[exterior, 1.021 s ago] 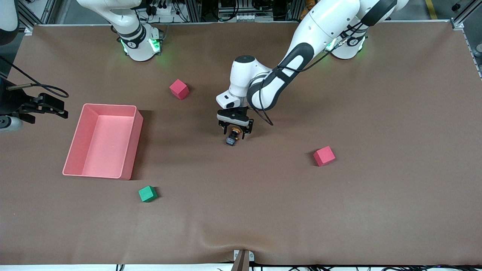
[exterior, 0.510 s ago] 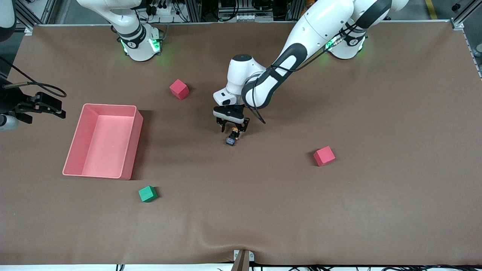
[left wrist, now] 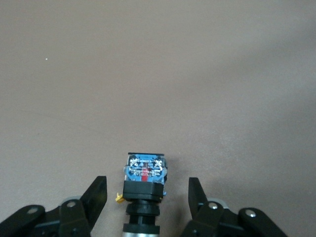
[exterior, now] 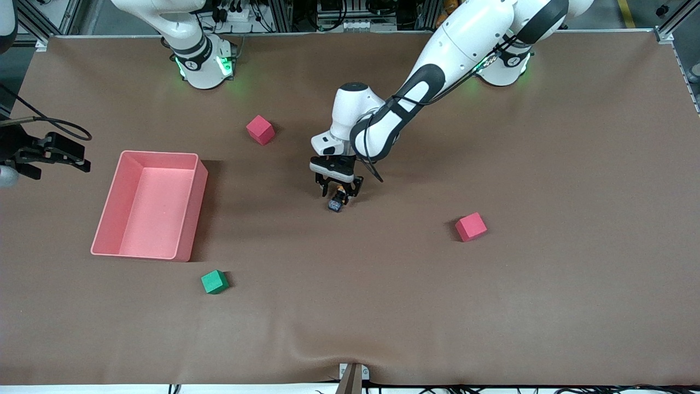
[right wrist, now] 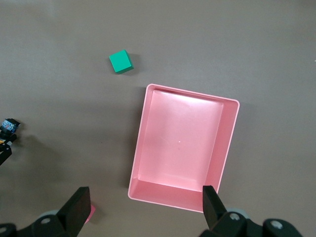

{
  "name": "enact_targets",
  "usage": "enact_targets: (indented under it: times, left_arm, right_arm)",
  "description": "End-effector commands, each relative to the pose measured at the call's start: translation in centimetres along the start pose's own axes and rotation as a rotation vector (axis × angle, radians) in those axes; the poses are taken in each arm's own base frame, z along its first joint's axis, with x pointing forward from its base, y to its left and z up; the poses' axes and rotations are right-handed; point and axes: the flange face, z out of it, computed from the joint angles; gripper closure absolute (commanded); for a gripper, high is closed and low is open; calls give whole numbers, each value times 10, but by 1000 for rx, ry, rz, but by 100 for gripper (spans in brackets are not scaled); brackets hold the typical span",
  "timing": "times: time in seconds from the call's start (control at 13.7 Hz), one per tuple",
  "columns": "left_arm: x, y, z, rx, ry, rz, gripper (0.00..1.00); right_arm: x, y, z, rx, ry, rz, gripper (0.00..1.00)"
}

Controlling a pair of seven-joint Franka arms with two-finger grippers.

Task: Place and upright button with both arms
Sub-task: 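Lower the left gripper and grasp the button's black body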

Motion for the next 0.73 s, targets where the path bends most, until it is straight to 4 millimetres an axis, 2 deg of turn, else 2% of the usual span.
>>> enact_targets:
  times: [0.0,0.22,0.66]
  left_arm:
    - [3,0,6,-34,21,-1,25]
    - [4,0,6,-53,22,0,29]
    - [7,-6,9,-54,29,0,30]
  right_arm:
    - [-3,3,-8,7,9,-9,0]
    - [-2,4,-7,4,11,-9,0]
    - [-2,5,-11,1,19,-6,0]
